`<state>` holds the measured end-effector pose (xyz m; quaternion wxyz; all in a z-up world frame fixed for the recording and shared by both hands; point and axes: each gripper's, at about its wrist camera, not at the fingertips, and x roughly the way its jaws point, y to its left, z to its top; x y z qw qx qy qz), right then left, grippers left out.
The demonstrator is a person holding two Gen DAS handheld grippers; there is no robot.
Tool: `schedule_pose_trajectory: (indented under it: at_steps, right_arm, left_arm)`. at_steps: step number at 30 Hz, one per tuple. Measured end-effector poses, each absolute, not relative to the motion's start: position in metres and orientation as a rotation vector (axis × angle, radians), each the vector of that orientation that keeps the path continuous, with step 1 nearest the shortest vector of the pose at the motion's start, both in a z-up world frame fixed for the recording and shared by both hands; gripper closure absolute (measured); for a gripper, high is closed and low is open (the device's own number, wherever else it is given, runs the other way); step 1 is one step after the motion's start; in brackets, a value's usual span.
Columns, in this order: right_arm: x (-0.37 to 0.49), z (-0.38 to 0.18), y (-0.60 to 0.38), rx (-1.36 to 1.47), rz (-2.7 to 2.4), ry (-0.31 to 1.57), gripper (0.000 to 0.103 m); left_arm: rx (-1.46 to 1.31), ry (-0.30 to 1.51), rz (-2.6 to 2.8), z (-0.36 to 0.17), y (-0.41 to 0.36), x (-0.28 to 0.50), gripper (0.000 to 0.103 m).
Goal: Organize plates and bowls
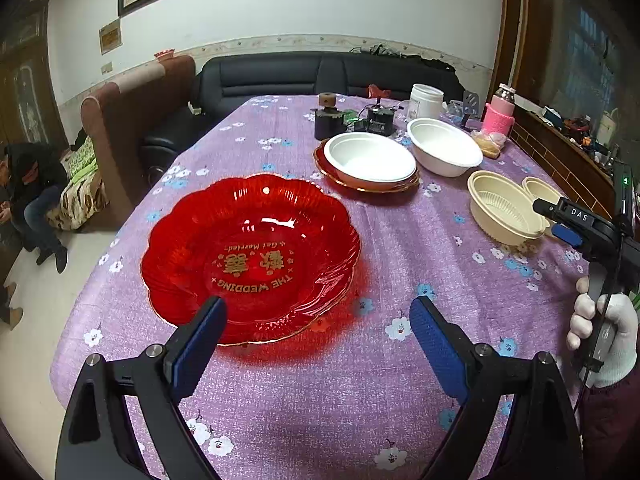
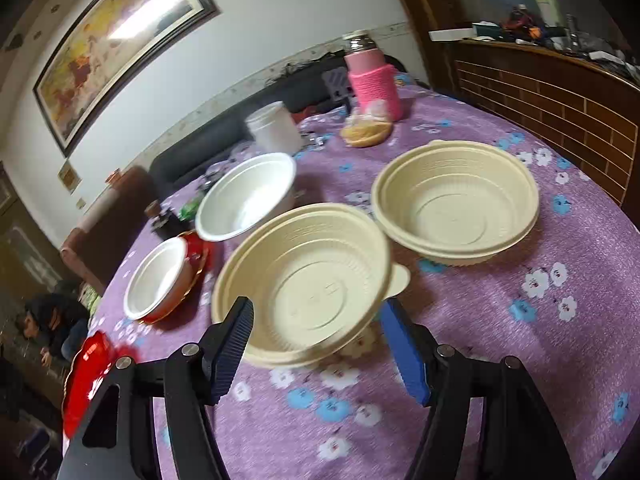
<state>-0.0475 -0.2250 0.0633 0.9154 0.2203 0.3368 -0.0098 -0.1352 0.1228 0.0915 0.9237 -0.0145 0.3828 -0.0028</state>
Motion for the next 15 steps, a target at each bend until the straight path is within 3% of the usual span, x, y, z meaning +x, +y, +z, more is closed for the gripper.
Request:
schedule_pose_trajectory:
  at_steps: [3,10,15]
  right_arm:
    - [-0.036,0.056,-0.228,0.438,-0.037,0.721,0.048]
    - [-0.015,0.034,-0.229,0.475,0.006,0.808,0.056]
    - [-0.015,0.031,-0.225,0.502,0.103,0.827,0.080]
  left_arm:
    - [-0.049,0.813,-0.008,0.086,0.125,-0.130,0.011]
    - [-0.052,0.815,-0.050,0.086,0.117,-0.131,0.011]
    - [-0.072,0.817,-0.073,0.087,0.117,-0.130,0.011]
